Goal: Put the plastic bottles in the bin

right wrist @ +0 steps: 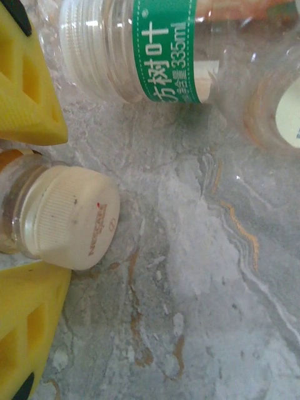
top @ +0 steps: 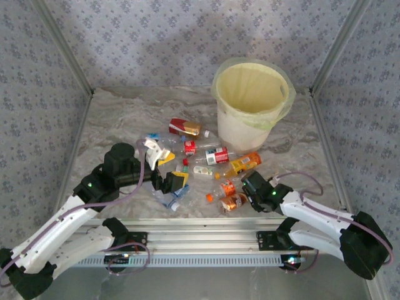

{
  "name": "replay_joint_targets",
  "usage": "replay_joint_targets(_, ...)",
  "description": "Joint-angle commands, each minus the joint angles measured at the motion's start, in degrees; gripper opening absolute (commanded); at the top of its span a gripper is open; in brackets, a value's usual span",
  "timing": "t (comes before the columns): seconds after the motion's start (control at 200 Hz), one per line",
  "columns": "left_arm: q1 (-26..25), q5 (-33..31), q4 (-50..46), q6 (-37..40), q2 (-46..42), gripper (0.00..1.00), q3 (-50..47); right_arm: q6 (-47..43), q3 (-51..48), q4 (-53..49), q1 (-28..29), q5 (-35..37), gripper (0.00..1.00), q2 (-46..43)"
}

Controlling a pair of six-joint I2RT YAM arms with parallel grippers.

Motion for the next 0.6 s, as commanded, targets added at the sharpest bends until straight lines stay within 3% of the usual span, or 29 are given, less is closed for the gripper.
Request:
replay_joint_targets(0.0, -0.48, 1.29, 1.92, 0.44, -0.67, 1.00, -0.23, 1.90, -0.82, 0.84, 0.36, 2.64, 0.53, 0.47)
replay_joint_targets(0.595, -0.49, 1.54, 1.88, 0.44, -0.63, 1.00, -0.25, 1.09, -0.34, -2.81, -1.43, 4.26, 0.41, -1.36)
